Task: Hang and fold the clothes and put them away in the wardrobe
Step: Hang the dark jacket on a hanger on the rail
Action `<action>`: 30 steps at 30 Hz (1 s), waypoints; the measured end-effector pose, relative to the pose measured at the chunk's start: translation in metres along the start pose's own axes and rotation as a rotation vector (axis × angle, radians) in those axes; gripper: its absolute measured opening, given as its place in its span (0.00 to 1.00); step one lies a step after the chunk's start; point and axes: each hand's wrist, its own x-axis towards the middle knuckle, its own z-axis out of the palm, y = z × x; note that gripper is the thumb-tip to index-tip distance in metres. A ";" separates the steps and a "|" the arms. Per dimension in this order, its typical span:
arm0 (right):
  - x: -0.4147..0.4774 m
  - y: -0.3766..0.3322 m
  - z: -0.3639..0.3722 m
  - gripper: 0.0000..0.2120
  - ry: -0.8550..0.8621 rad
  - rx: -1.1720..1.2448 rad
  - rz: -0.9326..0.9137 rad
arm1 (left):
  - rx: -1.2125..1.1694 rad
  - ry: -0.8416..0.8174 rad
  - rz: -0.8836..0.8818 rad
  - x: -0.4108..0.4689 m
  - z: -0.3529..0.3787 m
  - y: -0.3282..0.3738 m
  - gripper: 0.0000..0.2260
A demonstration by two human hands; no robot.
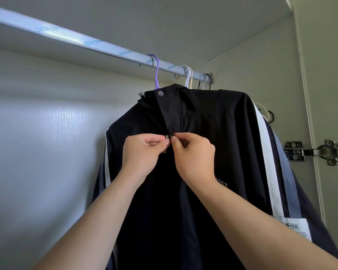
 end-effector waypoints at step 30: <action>-0.006 0.019 -0.013 0.23 -0.337 0.586 0.377 | 0.350 -0.030 0.050 0.012 0.014 0.010 0.20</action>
